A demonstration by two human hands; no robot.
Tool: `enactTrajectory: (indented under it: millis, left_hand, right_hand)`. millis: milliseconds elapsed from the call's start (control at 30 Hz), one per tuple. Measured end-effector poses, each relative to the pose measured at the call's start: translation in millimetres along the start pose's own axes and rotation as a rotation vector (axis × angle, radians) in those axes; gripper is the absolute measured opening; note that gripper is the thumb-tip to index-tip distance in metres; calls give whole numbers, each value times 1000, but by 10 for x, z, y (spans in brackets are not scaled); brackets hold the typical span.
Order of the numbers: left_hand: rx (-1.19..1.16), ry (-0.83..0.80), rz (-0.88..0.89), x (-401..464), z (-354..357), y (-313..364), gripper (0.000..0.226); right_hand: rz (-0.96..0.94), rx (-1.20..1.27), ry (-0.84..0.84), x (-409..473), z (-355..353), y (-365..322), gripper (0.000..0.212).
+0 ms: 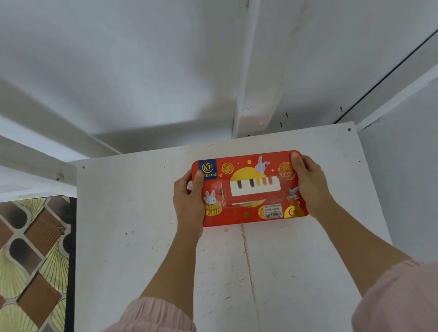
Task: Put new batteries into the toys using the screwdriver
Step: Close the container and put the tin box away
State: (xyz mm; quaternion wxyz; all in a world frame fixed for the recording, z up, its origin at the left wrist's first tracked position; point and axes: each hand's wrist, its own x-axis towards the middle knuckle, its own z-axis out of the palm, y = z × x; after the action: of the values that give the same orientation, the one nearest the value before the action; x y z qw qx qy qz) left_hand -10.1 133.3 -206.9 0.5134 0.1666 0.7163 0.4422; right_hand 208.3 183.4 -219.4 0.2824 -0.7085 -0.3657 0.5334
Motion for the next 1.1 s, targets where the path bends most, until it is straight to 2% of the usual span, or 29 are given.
enactTrajectory:
  millis: [133,233,367,533,933,1033,1100]
  left_hand:
    - [6,-131,-29,45,-27,-4,38]
    - [4,-127,-6,99,-30,-9,28]
    - [-8,-120,11,130,-21,-55,17]
    - [-12,-97,16,118,-23,-55,19]
    - [14,-13,19,106,-126,-104,22]
    - [7,-25,28,110,-156,-116,20]
    - [12,-30,26,114,-159,-128,21]
  right_hand:
    - [41,-9,-97,91,-53,75,62]
    - [63,-16,-137,161,-61,97,80]
    - [33,-30,-129,196,-61,128,71]
    - [47,-15,-151,200,-55,132,72]
    - [42,-44,-115,164,76,46,40]
    - [16,-59,-115,154,98,55,41]
    - [15,-71,-125,160,85,64,49]
